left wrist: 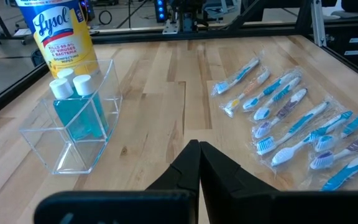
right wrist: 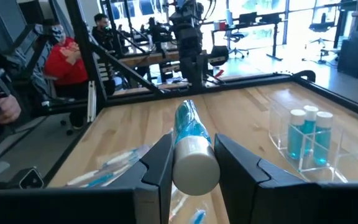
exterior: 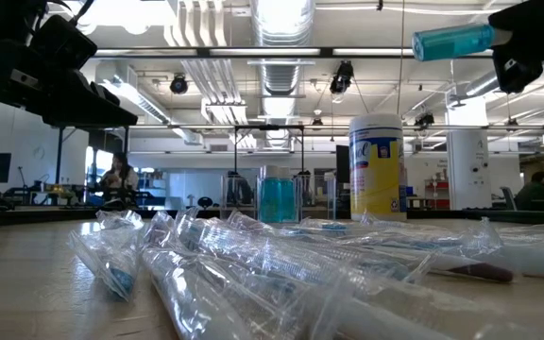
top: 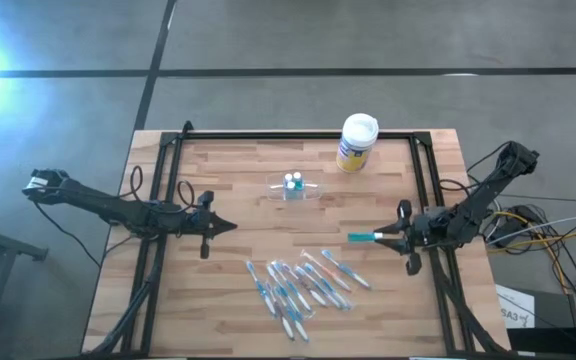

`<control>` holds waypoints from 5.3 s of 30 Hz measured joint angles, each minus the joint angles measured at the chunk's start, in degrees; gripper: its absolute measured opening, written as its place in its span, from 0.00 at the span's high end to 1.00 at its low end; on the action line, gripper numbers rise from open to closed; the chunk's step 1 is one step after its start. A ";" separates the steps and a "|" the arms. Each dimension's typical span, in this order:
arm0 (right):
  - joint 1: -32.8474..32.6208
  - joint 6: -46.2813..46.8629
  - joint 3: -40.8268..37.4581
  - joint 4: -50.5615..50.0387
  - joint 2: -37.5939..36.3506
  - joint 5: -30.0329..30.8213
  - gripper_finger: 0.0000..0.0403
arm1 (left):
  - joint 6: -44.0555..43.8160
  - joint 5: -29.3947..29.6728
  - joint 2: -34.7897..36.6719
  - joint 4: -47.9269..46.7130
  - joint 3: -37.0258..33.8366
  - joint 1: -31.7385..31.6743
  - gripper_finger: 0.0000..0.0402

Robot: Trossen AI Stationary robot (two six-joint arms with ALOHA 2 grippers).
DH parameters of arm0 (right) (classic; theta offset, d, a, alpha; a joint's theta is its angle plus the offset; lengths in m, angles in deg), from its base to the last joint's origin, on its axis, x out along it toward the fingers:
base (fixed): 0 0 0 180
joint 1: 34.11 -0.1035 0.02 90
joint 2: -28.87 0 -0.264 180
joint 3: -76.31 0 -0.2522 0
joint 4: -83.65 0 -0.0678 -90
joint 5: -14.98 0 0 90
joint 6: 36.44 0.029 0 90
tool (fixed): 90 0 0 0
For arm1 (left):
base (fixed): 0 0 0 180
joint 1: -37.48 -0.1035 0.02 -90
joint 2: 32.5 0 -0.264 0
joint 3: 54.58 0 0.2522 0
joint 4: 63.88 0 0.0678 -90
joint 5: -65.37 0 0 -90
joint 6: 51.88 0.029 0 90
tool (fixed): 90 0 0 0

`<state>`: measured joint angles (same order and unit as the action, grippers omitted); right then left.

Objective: Pick & Place toothbrushing station
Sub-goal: Put the blue mouthwash into the transparent organizer, then put the blue toothbrush into the transparent organizer

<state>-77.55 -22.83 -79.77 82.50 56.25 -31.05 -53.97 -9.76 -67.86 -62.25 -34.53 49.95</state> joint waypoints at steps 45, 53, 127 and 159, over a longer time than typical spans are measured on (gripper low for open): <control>50.01 3.78 96.67 -81.59 78.05 -33.73 0.78 | 1.01 0.02 0.00 -4.10 0.00 0.00 0.98; 53.51 3.44 112.29 -90.03 88.36 -37.34 0.78 | 1.01 0.02 0.00 -4.41 0.00 0.00 0.98; 59.81 3.92 106.23 -82.18 99.51 -40.15 0.78 | 0.60 0.00 -0.02 -6.11 0.02 0.00 0.98; 60.74 2.27 103.30 -78.48 99.51 -42.96 0.64 | 0.60 0.00 -0.02 -6.46 0.02 0.00 0.98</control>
<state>-16.81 -20.57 23.52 4.02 155.76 -74.00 -53.38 -9.76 -67.88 -68.71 -34.51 49.95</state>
